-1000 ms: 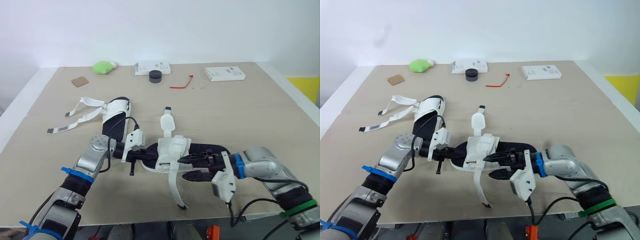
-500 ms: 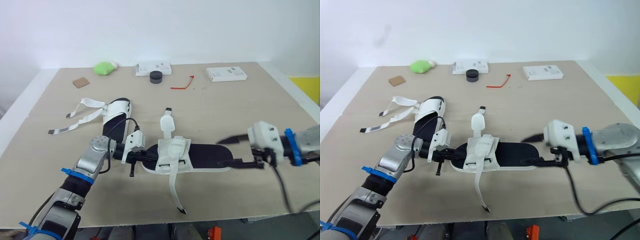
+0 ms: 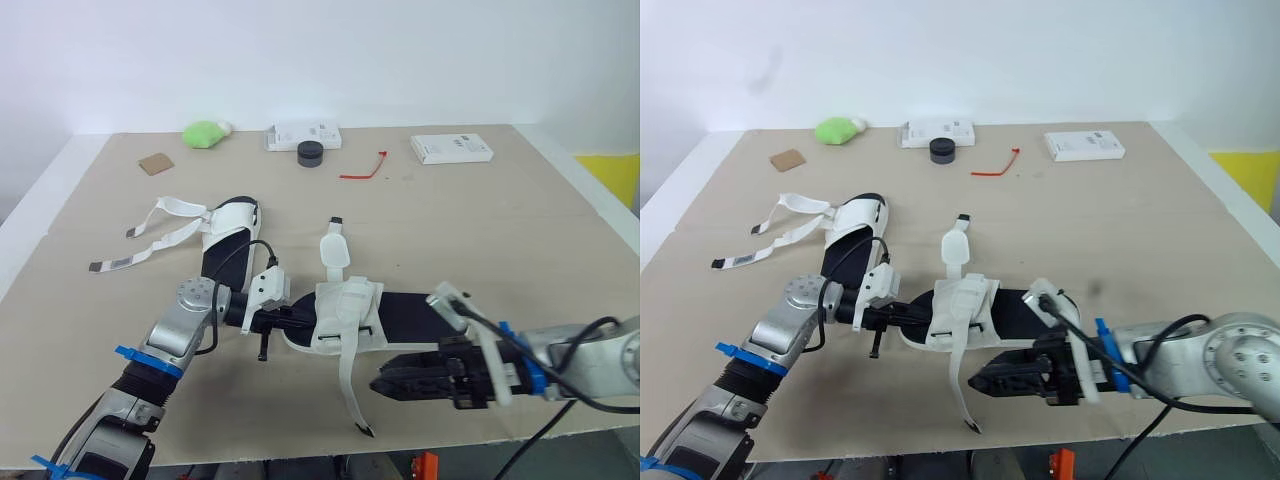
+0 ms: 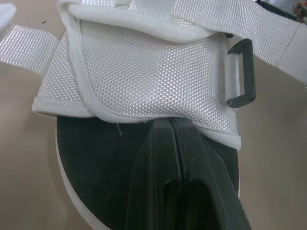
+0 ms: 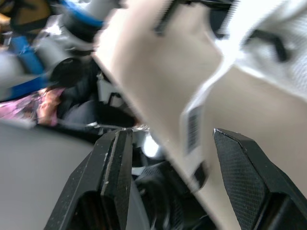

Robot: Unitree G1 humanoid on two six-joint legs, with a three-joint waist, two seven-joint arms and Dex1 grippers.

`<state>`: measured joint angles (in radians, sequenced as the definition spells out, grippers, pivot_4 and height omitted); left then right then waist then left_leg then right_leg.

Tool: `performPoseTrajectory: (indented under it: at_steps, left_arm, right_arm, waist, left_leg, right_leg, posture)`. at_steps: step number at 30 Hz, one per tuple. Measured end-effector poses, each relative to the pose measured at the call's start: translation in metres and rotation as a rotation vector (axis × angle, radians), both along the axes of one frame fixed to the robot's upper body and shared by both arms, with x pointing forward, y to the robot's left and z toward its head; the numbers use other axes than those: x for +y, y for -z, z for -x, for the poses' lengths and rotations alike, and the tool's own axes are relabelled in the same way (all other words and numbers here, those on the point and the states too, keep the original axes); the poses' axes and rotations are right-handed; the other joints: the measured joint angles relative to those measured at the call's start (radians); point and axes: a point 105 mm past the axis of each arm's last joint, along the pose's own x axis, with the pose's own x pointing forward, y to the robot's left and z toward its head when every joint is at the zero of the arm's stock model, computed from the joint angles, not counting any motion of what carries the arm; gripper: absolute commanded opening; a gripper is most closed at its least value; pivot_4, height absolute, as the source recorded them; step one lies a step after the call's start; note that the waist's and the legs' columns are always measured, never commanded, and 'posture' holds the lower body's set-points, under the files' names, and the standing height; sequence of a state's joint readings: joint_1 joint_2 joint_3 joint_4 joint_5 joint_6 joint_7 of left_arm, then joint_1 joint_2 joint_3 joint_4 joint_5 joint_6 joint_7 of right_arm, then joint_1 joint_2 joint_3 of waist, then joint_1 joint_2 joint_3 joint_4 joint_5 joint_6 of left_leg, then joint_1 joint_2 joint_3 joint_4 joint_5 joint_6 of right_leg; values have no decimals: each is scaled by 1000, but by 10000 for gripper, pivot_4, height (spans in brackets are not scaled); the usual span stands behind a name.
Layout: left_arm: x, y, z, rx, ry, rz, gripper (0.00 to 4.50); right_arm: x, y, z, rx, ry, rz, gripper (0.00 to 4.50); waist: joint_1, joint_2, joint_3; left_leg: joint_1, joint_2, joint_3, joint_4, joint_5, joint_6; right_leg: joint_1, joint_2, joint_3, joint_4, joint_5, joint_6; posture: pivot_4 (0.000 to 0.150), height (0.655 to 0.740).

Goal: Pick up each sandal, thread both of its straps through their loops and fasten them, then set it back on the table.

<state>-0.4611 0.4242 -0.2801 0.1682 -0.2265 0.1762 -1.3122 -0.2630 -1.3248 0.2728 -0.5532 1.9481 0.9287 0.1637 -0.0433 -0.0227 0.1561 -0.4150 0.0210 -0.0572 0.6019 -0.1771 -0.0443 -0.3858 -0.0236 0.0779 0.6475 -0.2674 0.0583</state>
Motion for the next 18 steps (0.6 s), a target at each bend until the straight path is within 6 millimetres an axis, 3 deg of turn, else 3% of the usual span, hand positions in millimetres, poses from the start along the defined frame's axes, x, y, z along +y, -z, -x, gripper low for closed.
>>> performPoseTrajectory:
  at_steps: [6,18]
  left_arm:
    - [-1,0,0,16,-5,1,0]
    - [-4,-2,-4,19,-6,5,0]
  right_arm:
    - [15,17,-1,-19,42,84,29494]
    - [21,20,-11,-42,14,149,29494]
  waist:
    - [2,0,0]
    - [4,0,-1]
  left_leg:
    - [-1,0,-2,1,-2,4]
    - [-1,0,-2,4,-2,5]
  right_leg:
    - [0,1,-1,0,-1,0]
    - [2,0,-1,0,-2,-5]
  posture:
    - [1500,7400]
    - [1500,7400]
